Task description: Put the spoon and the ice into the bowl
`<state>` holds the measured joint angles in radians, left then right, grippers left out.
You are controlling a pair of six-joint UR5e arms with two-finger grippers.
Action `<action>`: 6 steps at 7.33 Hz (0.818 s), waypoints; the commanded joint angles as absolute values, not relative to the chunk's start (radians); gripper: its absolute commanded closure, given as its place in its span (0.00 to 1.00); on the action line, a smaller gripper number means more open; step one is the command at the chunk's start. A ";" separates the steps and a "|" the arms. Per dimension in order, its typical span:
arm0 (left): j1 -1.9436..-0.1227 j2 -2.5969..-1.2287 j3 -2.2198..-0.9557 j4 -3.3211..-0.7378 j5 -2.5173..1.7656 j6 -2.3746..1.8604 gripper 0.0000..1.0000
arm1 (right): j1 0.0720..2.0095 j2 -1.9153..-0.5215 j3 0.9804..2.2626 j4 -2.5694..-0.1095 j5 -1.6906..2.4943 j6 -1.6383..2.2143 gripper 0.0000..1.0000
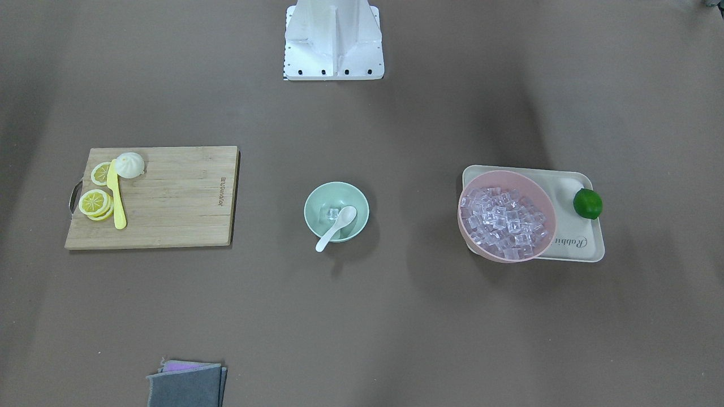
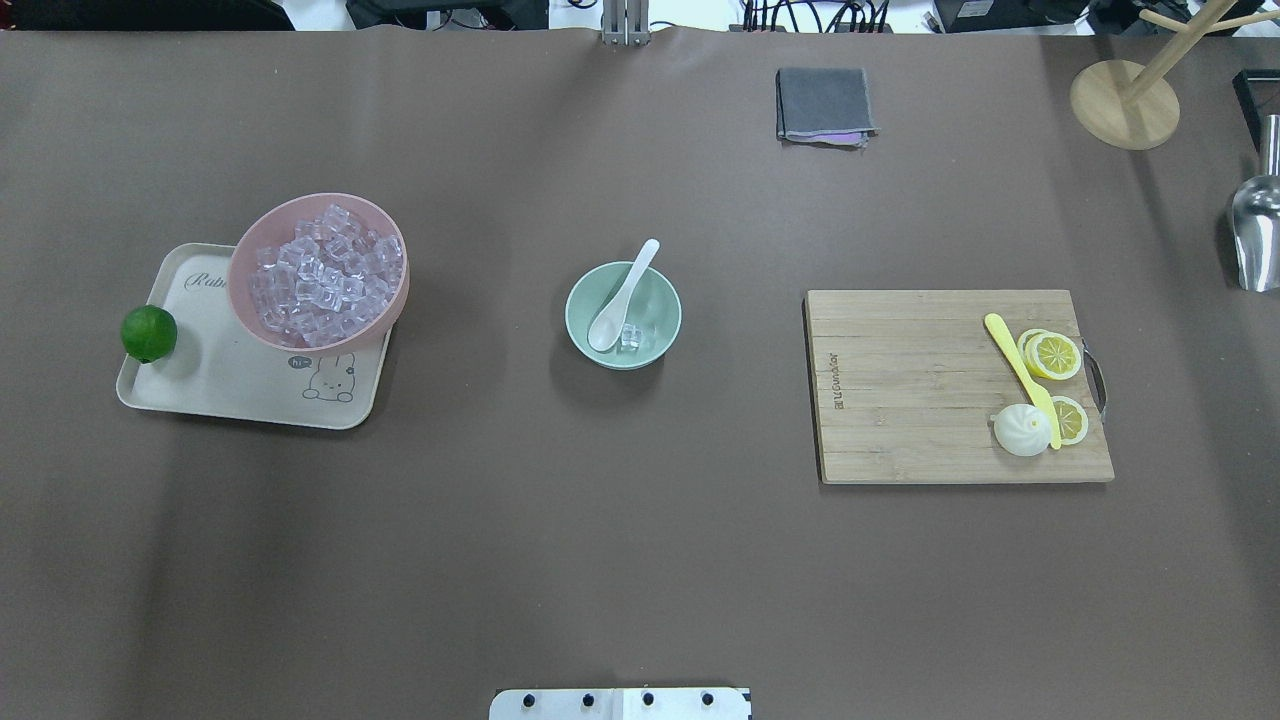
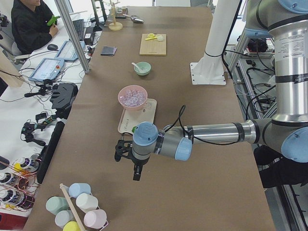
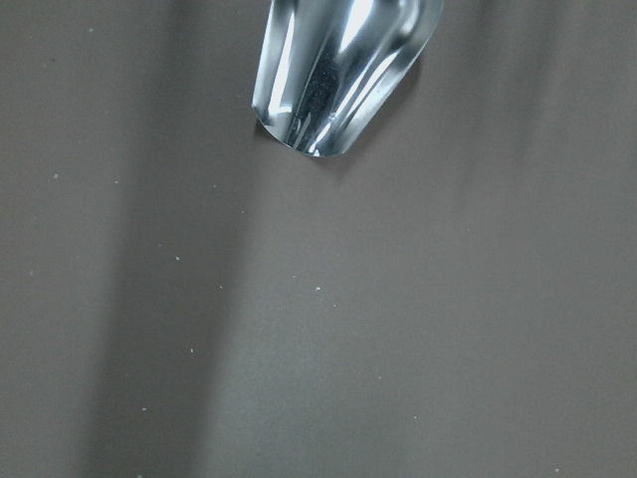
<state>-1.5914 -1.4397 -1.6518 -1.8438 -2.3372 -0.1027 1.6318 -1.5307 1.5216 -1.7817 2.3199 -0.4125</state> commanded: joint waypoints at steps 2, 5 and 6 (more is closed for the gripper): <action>-1.592 -1.483 -1.692 -1.752 -2.345 -0.103 0.02 | 1.603 -1.523 1.512 -1.750 2.318 -0.358 0.00; -1.586 -1.491 -1.693 -1.750 -2.341 -0.110 0.02 | 1.565 -1.523 1.586 -1.684 2.315 -0.281 0.00; -1.586 -1.497 -1.694 -1.750 -2.342 -0.113 0.02 | 1.548 -1.528 1.621 -1.684 2.324 -0.221 0.00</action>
